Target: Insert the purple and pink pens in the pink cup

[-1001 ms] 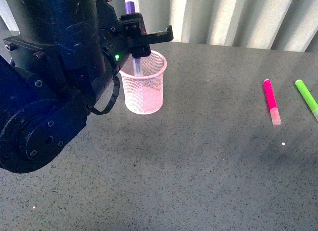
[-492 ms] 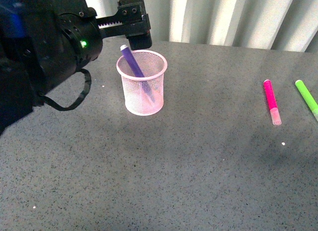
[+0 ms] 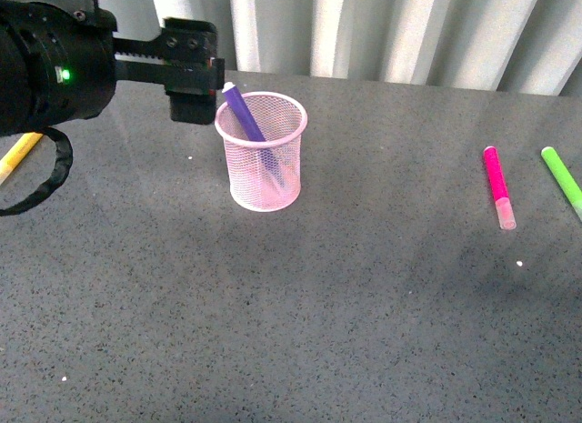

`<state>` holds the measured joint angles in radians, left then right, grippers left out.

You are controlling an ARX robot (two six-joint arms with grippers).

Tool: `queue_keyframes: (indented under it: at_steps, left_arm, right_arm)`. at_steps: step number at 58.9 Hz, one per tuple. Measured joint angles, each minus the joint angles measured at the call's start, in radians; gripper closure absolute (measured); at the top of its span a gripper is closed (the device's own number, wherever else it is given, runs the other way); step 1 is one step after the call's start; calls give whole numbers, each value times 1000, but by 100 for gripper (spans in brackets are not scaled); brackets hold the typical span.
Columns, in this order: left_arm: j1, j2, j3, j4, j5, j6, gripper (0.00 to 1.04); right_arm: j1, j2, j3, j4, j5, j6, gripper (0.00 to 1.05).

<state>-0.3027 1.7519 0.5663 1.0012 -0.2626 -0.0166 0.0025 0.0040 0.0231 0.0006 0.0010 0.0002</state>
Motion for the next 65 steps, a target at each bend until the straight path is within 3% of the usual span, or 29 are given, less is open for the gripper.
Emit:
queue_keyframes:
  at_steps: [2,5,22,46,50,65]
  left_arm:
    - [19,-31,-68,115,2,2,35]
    - [50,-114,-133,170,22,5,48]
    - [142,-370,-345,141,110,7,102]
    - [220,-699,-492,-40,185,12,101]
    - [274,-767,-510,-90,252,12,101]
    - [300,-972,-546,-255,261,12,101]
  right_arm:
    - [0,0,0,0,2,0,7]
    - [0,0,0,0,1,0,7]
    - [0,0,0,0,1,0,7]
    - [0,0,0,0,1,0,7]
    - [0,0,0,0,1,0,7]
    - [0,0,0,0,1,0,7]
